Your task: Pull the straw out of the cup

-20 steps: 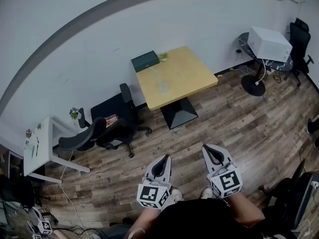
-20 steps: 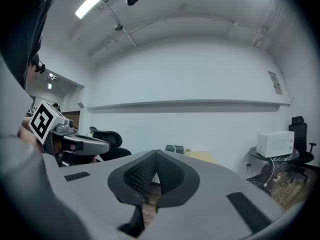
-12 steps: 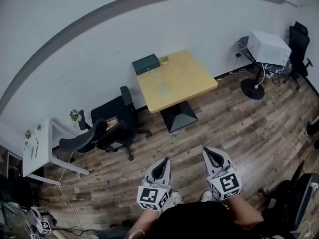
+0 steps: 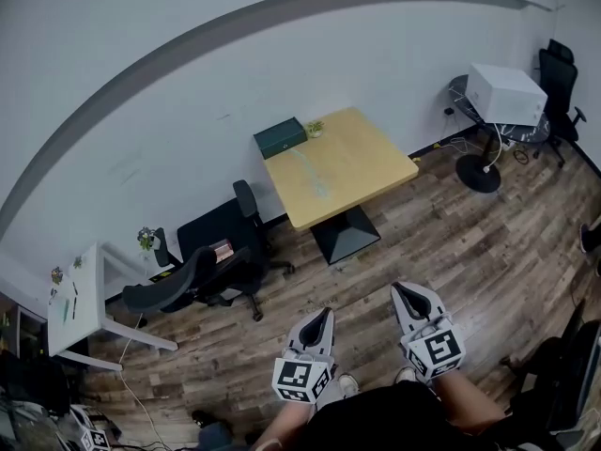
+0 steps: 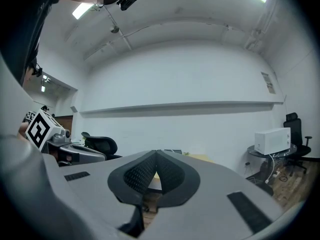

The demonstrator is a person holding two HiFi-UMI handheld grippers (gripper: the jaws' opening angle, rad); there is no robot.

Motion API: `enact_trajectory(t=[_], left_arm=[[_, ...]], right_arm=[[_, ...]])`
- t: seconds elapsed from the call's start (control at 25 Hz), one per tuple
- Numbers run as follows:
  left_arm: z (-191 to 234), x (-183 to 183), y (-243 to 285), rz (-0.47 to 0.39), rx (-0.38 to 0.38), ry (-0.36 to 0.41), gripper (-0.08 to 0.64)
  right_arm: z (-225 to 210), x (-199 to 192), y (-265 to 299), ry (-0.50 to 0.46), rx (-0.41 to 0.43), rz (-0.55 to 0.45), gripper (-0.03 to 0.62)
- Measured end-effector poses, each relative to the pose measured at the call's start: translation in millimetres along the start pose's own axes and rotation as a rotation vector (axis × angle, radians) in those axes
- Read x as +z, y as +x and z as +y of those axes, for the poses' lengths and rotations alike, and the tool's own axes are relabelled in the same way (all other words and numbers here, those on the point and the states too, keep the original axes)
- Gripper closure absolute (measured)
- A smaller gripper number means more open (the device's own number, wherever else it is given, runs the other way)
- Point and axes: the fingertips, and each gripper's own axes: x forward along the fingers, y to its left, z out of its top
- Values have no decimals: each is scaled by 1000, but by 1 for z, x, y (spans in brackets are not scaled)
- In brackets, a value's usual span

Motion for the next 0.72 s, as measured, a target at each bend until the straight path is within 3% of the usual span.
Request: enact_trajectory(t=[0.16, 0.56, 0.72], left_arm=[[12, 3, -2, -9, -31, 22, 540], [61, -13, 11, 34, 2, -4, 540], [73, -12, 39, 46, 7, -3, 540]], right_arm=[[6, -3, 15, 20, -37, -2, 535], [-7, -17, 59, 46, -104, 11, 156], [-31, -17, 88, 40, -106, 13, 73]])
